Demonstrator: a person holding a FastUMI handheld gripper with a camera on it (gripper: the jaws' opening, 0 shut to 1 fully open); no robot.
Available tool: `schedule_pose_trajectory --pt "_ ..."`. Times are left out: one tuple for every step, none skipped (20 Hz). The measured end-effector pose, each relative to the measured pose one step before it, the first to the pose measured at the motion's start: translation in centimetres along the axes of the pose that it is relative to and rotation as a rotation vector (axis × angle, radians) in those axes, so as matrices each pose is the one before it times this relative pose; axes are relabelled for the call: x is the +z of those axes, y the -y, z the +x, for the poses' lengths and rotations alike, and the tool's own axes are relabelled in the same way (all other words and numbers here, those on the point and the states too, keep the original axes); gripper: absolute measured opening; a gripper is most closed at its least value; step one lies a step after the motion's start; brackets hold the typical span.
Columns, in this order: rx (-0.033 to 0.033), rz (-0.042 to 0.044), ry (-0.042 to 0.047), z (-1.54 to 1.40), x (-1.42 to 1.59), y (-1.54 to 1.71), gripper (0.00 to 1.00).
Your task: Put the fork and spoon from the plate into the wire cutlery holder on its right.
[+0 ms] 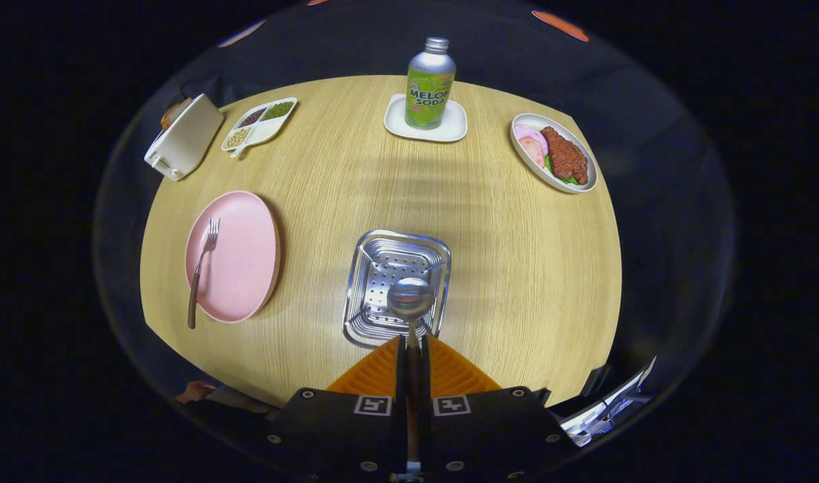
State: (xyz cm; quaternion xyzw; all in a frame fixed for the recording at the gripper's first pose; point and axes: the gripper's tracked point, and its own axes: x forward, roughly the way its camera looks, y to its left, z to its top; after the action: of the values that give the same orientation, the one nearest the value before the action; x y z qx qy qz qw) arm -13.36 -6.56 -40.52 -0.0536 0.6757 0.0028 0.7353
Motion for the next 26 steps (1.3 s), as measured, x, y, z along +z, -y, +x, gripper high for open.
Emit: schedule_pose_trajectory --pt "0.01427 0.01538 0.01531 -0.091 0.435 -0.26 0.08" --pt "-0.00247 0.00853 0.03278 0.099 0.694 0.222 0.09" --pt "-0.00283 0.00634 0.01432 0.092 0.333 0.054 0.09" --pt "-0.00228 0.01047 0.01417 -0.092 0.373 -0.017 0.09" --pt "-0.0053 0.00547 0.02401 -0.039 0.545 0.039 0.09" --pt "-0.00168 0.00878 0.0297 -0.267 0.583 0.085 0.1" --pt "0.00396 0.01409 0.02818 -0.305 0.612 -0.089 0.1" --pt "0.00713 0.02234 0.02997 -0.277 0.485 -0.145 0.1" --pt "0.00434 0.01719 0.03741 -0.485 0.768 0.084 0.11" --pt "0.00229 0.01005 0.04672 -0.356 0.859 -0.067 0.11" --pt "0.01019 0.00568 0.05373 -0.552 1.032 -0.072 0.11" --pt "0.00002 0.00465 0.05016 -0.484 0.858 0.025 0.12" --pt "-0.0031 0.00726 0.05097 -0.54 0.991 -0.012 0.12" --pt "-0.00267 0.0098 0.0514 -0.467 0.99 -0.026 0.14" --pt "0.00151 0.01324 0.05293 -0.506 1.122 -0.157 0.14" --pt "0.00655 0.01167 0.05582 -0.57 1.095 -0.341 0.19" --pt "0.00279 0.00671 0.05863 -0.541 1.283 -0.242 0.22" --pt "0.00114 -0.00096 0.05934 -0.602 1.204 -0.202 0.27" --pt "-0.00523 -0.00765 0.05981 -0.457 1.4 -0.146 0.3" --pt "-0.00228 -0.01132 0.0583 -0.667 1.308 -0.284 0.37" --pt "-0.00264 -0.0157 0.05602 -0.538 1.398 -0.378 0.39" --pt "0.00248 -0.01789 0.05066 -0.559 1.24 -0.554 0.47" --pt "0.00253 -0.01279 0.03802 -0.436 1.09 -0.606 0.52" --pt "0.00344 0.00063 0.0335 -0.468 1.119 -0.651 0.68" --pt "0.01169 0.00883 0.03015 -0.225 1.165 -0.906 0.77" --pt "0.00403 0.00902 0.0274 -0.367 0.873 -0.695 0.88"
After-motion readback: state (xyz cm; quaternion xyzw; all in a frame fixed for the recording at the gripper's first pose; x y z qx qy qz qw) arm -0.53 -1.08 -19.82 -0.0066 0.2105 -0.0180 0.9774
